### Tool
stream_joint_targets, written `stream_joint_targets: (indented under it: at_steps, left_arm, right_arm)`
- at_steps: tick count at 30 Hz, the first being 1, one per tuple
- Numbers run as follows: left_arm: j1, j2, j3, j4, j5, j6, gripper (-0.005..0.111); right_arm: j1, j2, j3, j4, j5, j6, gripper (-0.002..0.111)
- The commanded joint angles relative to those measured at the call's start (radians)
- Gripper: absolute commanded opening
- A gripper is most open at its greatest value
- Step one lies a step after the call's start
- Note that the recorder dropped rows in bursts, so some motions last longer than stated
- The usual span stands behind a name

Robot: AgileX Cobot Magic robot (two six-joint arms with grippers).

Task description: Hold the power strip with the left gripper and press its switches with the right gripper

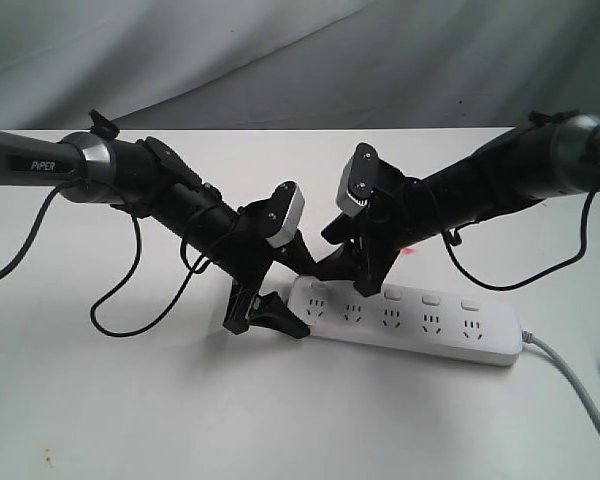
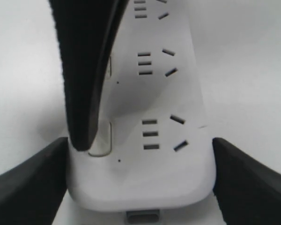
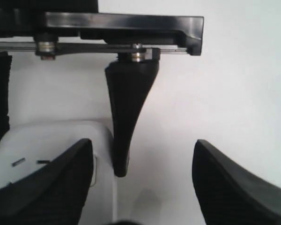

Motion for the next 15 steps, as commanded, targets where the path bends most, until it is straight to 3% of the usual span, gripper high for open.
stream_joint_targets:
  at_steps: [1,10,15]
  left_arm:
    - [-0.004,0.000,-0.003,-0.008,0.002,0.007,0.032]
    - [-0.004,0.000,-0.003,-0.008,0.002,0.007,0.032]
    - [-0.004,0.000,-0.003,-0.008,0.002,0.007,0.032]
  right_arm:
    - [0.002,0.019,-0.007,-0.008,-0.005,-0.004,0.058]
    - [0.002,0.043,-0.007,-0.016,-0.019,0.009,0.058]
    - [0.002,0.043,-0.007,-0.167,-0.020,0.103,0.058]
